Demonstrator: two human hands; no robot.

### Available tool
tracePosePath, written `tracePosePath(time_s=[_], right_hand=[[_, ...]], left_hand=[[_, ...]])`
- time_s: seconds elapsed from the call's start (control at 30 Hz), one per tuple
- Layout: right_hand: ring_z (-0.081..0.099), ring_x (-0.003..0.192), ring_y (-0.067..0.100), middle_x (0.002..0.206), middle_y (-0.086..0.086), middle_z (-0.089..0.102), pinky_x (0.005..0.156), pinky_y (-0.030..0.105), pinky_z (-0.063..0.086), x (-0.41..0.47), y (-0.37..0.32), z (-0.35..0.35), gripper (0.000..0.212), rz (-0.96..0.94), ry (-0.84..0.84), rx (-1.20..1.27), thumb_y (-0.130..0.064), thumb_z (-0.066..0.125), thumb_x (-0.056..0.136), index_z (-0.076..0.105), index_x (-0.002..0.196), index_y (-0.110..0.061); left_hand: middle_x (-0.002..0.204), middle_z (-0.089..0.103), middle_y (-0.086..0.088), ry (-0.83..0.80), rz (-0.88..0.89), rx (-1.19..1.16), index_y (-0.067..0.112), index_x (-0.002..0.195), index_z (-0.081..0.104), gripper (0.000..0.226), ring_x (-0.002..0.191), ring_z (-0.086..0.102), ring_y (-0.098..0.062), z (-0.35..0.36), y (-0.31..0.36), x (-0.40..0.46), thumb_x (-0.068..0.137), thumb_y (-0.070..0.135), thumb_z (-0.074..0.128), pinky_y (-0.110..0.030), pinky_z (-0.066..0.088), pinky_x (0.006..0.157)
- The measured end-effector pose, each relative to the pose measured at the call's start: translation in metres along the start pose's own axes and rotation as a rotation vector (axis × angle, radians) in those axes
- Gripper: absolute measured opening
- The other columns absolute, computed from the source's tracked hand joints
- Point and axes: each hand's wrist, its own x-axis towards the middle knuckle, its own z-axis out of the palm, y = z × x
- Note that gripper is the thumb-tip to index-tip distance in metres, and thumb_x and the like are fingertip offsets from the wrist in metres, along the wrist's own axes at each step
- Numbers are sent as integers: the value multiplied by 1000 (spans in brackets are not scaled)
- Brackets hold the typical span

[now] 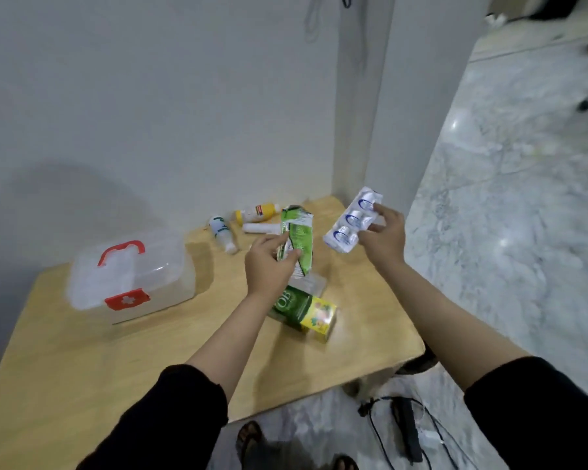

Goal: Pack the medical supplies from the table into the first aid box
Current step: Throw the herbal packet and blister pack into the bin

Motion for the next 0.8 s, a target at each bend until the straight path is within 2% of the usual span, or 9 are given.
tracePosePath(time_s=[0.07,0.13,0.23,0.27,0.37,0.43,0.53,0.67,0.8], right_hand=[[63,87,15,121,-4,42,70,19,53,-9,-1,-25,53,12,52,-8,6,65,75,54,121,-17],[63,90,20,120,-3,43,74,25,53,-14,3,-48,54,14,112,-36,7,64,75,54,121,-18],[62,89,18,120,-5,42,68,14,51,-20,13,-76,56,33,188,-112,7,64,76,51,126,-16],[62,89,18,120,-5,42,69,15,52,-23,17,-83,57,47,225,-125,6,64,76,51,126,-16],[62,91,24,124,3,44,79,33,53,-30,27,-101,58,80,341,-158,9,63,73,53,125,-14],[60,87,23,125,7,44,78,38,53,-33,32,-110,58,120,392,-185,12,60,72,53,125,-11],[59,90,23,124,5,42,80,40,54,-37,45,-122,55,182,442,-246,8,60,75,53,126,-11],[57,91,23,123,8,42,77,27,43,-39,69,-139,49,234,437,-372,0,63,80,51,127,-8],[57,90,28,115,6,40,78,36,50,-29,106,-158,50,301,348,-472,1,64,78,52,125,-7]], left_hand=[[102,63,4,-64,31,-18,12,110,71,34,89,55,-5,21,10,2,76,16,77,-11,44,72],[102,65,5,-142,72,-22,13,107,73,29,87,58,-6,41,18,5,78,15,75,-16,47,76],[102,66,4,-275,120,-2,15,106,74,26,90,63,-13,69,27,10,80,13,72,-23,49,78],[103,68,2,-319,135,11,15,106,73,26,92,63,-14,78,29,12,81,12,71,-23,48,77],[106,68,0,-443,175,32,16,107,73,27,91,63,-17,102,32,16,82,10,68,-20,42,70],[107,68,2,-504,196,68,17,108,73,27,90,63,-18,116,35,18,82,10,66,-20,40,68],[112,66,0,-595,199,94,17,111,71,30,92,65,-22,138,37,20,83,12,65,-24,45,73],[118,62,-5,-682,211,154,13,117,67,34,102,62,-22,174,39,17,83,12,65,-21,39,80],[118,60,-3,-790,199,284,13,118,66,35,109,56,-20,221,35,11,84,12,63,-18,34,80]])
